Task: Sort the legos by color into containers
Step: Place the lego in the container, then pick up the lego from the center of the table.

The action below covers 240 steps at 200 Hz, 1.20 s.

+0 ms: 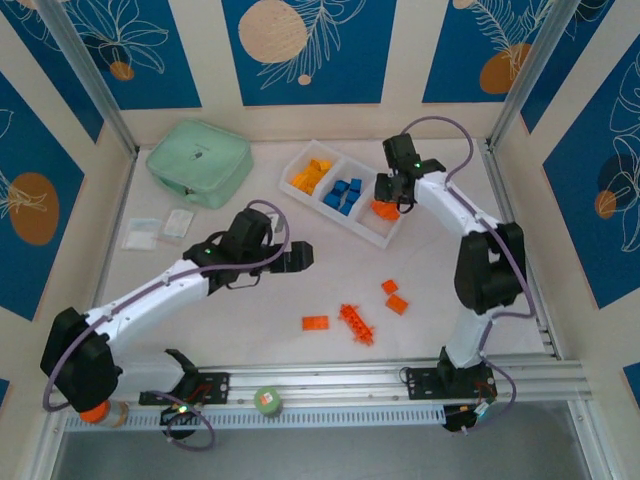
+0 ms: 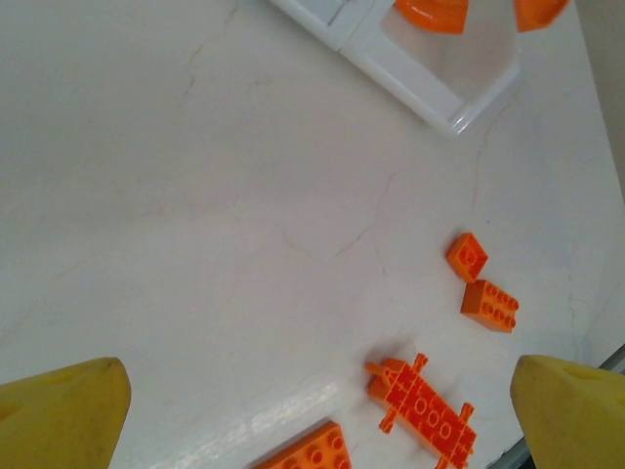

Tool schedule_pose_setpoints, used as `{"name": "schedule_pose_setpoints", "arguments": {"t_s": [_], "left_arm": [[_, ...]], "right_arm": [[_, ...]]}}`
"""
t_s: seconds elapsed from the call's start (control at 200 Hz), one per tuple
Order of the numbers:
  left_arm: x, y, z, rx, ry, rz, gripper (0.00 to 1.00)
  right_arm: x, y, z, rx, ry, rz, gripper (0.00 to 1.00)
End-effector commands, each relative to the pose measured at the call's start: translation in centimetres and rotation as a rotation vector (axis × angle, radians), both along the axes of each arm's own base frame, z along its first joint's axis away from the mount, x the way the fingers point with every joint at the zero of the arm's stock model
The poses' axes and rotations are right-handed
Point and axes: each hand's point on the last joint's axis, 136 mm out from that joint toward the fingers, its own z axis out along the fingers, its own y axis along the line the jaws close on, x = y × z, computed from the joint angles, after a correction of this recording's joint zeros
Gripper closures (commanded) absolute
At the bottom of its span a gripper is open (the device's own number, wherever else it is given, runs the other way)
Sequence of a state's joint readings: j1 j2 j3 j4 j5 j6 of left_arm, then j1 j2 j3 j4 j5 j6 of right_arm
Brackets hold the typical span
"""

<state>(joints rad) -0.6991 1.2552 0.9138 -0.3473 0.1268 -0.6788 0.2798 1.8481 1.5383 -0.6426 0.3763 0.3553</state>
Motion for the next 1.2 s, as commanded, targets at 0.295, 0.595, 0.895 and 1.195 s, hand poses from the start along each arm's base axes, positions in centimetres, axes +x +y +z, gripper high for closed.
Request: {"name": "schedule_pose_setpoints", "arguments": {"t_s": [0.295,0.595,0.895,1.195], "left_arm": [[1.2,-1.9,1.5,-0.034,-0.030,-0.045,0.01],[-0.2,-0.7,1.7,-0.042,-0.041,-0.052,0.01],[-2.9,0.8,-0.1,-0.038,-0.002,-0.071,0.01],[-4.7,-0.1,-1.6,-0.049,0.006,-0.113,0.01]], "right_arm": [[1.8,0.7,1.3,0.028,0.008,0.034,0.41],[-4.8,4.6,3.5,0.091,-0.004,0.130,0.34],[-12.6,5.4,0.9,0.100,0.109,0.134,0.28],[-18.7,2.7,-3.5,0.091,0.225,-0.003,0.21]]}}
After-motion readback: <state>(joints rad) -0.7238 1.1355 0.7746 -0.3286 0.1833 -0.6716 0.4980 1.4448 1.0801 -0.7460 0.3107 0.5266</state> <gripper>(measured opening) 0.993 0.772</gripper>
